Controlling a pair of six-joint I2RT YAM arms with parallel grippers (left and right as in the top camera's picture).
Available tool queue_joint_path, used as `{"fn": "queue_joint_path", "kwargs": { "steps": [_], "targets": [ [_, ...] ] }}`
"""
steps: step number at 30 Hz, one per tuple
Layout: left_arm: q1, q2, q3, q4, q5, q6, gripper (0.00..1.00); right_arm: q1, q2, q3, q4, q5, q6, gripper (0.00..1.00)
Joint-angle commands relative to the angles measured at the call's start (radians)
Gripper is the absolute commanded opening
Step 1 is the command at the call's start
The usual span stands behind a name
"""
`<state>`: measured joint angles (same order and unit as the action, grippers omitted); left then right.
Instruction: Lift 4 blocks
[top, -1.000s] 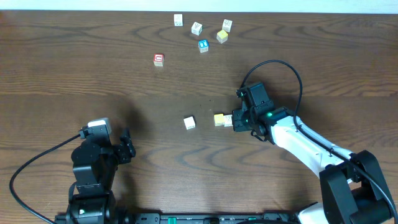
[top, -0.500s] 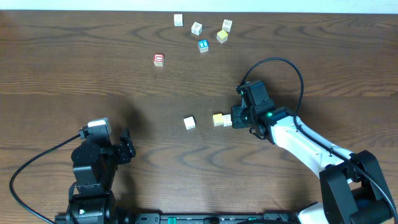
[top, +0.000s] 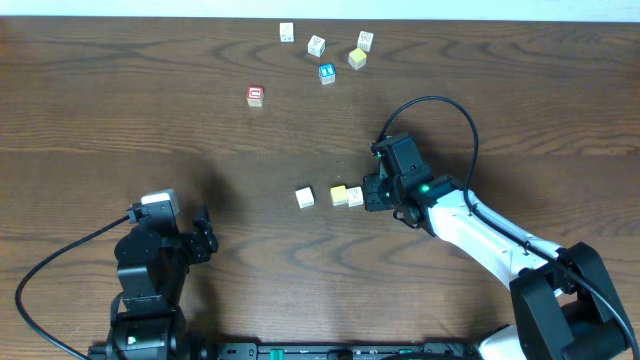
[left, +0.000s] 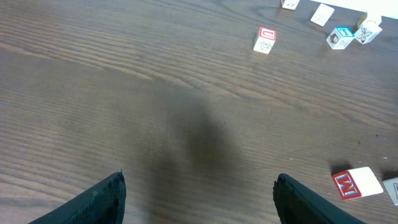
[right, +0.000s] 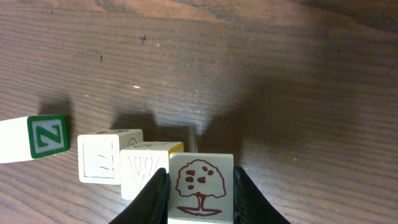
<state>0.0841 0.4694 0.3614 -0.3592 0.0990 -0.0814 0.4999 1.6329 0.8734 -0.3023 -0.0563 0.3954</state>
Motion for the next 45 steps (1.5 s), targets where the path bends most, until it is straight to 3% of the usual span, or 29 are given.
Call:
{"fn": "queue_joint_path", "kwargs": {
  "steps": [1,45],
  "targets": [
    [0.004,-0.001,0.016,0.000,0.006,-0.003,0.77,0.012,-0.011,-0.007,-0.012,0.045,0.030,0.02],
    [0.004,-0.001,0.016,0.000,0.006,-0.003,0.77,0.080,-0.011,-0.008,-0.056,0.038,0.110,0.01]
  ]
}}
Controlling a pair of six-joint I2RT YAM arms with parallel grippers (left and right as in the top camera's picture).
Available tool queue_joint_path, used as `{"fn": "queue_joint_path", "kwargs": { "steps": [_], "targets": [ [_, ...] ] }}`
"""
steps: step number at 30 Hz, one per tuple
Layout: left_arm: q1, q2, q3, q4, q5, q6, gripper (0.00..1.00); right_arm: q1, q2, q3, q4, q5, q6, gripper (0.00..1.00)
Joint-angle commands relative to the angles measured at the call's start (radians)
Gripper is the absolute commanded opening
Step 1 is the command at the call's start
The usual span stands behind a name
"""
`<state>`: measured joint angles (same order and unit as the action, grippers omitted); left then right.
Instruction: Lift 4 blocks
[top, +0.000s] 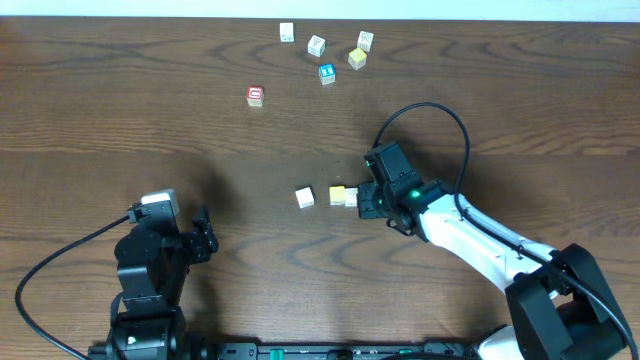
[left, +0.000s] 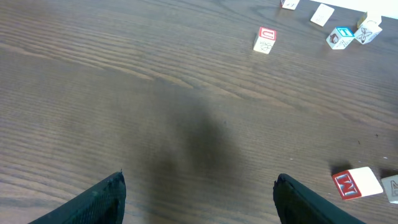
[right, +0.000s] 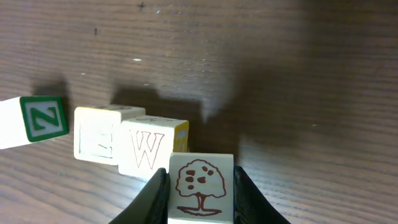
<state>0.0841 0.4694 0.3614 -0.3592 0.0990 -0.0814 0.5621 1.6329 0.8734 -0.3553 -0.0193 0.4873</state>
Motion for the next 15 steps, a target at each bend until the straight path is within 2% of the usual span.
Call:
{"fn": "queue_joint_path", "kwargs": {
  "steps": [1,15],
  "targets": [
    [0.005,-0.001,0.016,0.000,0.006,-0.003,0.76,0.020,-0.011,-0.008,-0.003,0.008,0.018,0.01],
    [0.005,-0.001,0.016,0.000,0.006,-0.003,0.77,0.011,-0.011,-0.008,0.000,0.098,0.009,0.05]
  ]
}}
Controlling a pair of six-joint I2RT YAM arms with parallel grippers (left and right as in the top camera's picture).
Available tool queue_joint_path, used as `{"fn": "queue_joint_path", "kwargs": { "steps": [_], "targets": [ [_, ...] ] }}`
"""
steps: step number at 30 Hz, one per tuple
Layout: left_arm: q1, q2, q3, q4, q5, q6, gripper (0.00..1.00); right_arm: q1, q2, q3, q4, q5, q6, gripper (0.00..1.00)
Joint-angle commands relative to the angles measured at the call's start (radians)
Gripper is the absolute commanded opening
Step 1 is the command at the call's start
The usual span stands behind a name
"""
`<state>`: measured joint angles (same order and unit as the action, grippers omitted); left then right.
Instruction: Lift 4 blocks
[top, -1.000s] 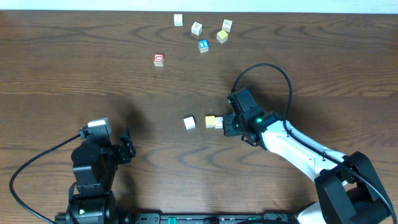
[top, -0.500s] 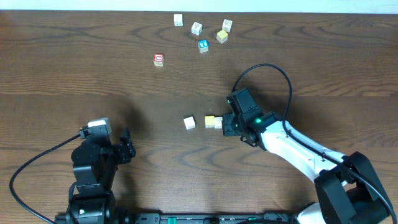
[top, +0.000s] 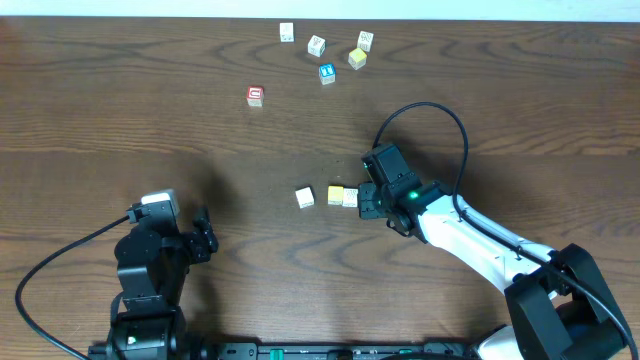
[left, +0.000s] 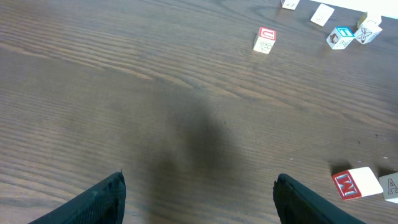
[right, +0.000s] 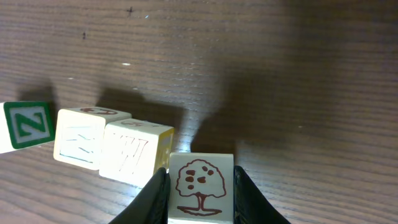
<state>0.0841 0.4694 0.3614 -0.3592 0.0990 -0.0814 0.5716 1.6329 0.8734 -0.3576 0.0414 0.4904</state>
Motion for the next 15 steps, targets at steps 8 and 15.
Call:
{"fn": "queue_joint_path", "kwargs": {
  "steps": [8,15],
  "targets": [
    [0.005,-0.001,0.016,0.000,0.006,-0.003,0.76,0.002,-0.009,-0.008,0.010,0.040,-0.002,0.17],
    [0.004,-0.001,0.016,0.000,0.005,-0.003,0.76,0.003,-0.009,-0.008,0.009,0.040,-0.001,0.30]
  ]
}}
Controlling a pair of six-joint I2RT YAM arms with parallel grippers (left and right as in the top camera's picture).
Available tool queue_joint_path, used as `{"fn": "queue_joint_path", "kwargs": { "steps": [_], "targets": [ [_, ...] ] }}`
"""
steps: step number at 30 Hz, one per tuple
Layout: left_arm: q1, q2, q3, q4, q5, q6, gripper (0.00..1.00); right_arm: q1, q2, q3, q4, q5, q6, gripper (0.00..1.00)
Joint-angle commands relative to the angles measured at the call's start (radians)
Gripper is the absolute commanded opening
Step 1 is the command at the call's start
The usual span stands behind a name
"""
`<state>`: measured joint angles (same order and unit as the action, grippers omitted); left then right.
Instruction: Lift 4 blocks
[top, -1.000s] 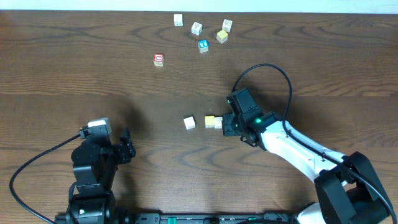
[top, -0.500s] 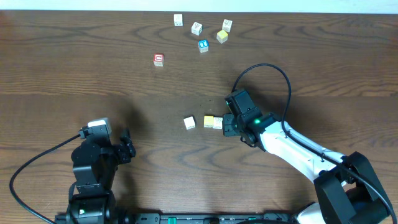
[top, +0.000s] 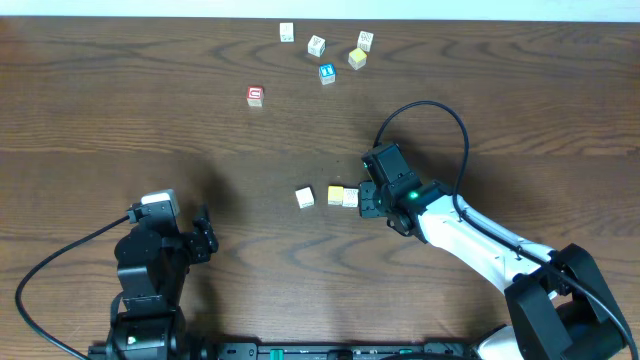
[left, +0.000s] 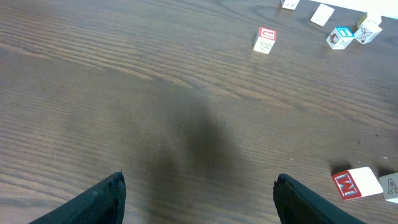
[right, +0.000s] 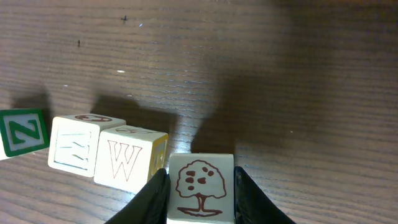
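My right gripper is shut on a white block with a brown tree drawing, just right of the W block. Left of that block lie another white block and a green Z block. Overhead, the right gripper sits beside a yellow-topped block and a white block, with one more white block further left. My left gripper stands open over bare wood near the front left. A red M block lies to its right.
At the far edge lie a red block, a blue block, a yellow block and three white blocks. The right arm's black cable loops over the table.
Hardly anything has changed. The right gripper keeps the tree block, and the row of blocks sits slightly lower in its wrist view. The left arm has not moved.
The right gripper was shut on the tree block at every moment. It stood a little right of the block row, then closer to it and slightly left. The W block has turned slightly in the wrist view. The left gripper stayed open and still.
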<state>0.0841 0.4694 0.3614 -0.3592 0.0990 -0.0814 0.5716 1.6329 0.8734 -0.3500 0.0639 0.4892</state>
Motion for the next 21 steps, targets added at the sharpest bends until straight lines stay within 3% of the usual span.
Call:
{"fn": "queue_joint_path", "kwargs": {
  "steps": [1,9,21],
  "targets": [
    [0.005,-0.001,0.016,0.000,0.005,-0.003,0.77,0.003,-0.009,-0.008,0.002,0.017,0.000,0.32],
    [0.005,-0.001,0.016,0.000,0.006,-0.003,0.77,0.002,-0.009,-0.008,0.002,0.017,0.000,0.38],
    [0.005,-0.001,0.016,-0.003,0.005,-0.002,0.76,-0.020,-0.010,-0.005,0.055,0.051,0.000,0.03]
  ]
}}
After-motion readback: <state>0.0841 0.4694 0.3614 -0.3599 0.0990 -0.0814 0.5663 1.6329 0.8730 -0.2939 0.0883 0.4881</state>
